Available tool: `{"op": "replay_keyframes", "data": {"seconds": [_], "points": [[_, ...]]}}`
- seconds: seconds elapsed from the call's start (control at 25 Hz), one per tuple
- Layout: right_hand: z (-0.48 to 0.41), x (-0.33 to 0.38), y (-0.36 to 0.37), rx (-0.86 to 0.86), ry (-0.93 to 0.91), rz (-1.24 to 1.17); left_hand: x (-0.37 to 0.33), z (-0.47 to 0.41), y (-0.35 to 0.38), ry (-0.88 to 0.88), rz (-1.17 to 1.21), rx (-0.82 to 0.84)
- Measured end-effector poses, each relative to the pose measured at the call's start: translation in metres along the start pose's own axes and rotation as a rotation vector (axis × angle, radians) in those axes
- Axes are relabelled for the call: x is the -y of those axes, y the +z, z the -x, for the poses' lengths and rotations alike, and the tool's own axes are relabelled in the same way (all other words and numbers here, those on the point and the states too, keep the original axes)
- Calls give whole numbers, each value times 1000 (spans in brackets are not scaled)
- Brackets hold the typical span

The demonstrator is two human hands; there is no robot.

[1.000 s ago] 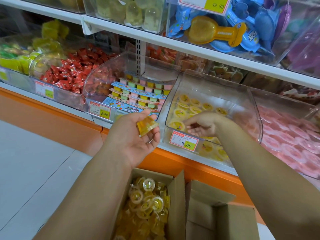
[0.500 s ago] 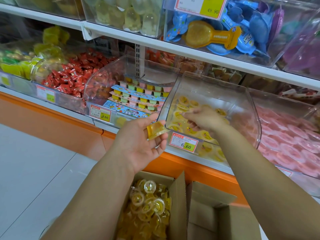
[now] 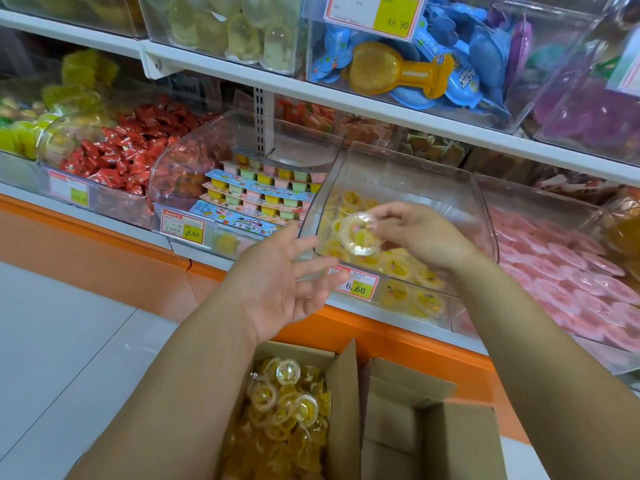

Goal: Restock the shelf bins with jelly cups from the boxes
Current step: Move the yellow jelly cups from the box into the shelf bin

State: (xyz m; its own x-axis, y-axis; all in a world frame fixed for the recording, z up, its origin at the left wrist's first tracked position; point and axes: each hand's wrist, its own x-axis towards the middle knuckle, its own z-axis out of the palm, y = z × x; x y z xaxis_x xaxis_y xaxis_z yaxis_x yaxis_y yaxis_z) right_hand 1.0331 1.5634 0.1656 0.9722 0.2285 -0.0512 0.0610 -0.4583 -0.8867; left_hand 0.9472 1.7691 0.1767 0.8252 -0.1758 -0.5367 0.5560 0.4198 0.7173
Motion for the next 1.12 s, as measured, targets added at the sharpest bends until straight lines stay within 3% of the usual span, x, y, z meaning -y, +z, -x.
{"op": "replay_keyframes", "data": {"seconds": [0.08,0.2,0.52,0.6,0.72,0.8,0.92,1.04,1.12], "points": [[-15,-22,-13,-125,182,166,-5,1,-8,48,44,-60],[-20,-38,-6,-56,340,190,-8,5,-17,109,66,-99],[-14,-37,9,-70,409,222,3,11,-27,96,-39,-73],[-6,-35,5,-296,275,257,12,7,-33,57,-130,-90],[48,-28,25,-727,-43,-190,41,-2,-51,-63,-307,-149],[99,-33,68,-823,-119,-410,69,-8,-67,-163,-439,-180],[154,-74,154,-672,170,-495,125,-11,-100,-302,-578,-216],[160,-130,217,-206,733,-372,198,-35,-148,-401,-555,-279],[150,-166,243,7,939,-195,240,-49,-171,-454,-487,-275]]}}
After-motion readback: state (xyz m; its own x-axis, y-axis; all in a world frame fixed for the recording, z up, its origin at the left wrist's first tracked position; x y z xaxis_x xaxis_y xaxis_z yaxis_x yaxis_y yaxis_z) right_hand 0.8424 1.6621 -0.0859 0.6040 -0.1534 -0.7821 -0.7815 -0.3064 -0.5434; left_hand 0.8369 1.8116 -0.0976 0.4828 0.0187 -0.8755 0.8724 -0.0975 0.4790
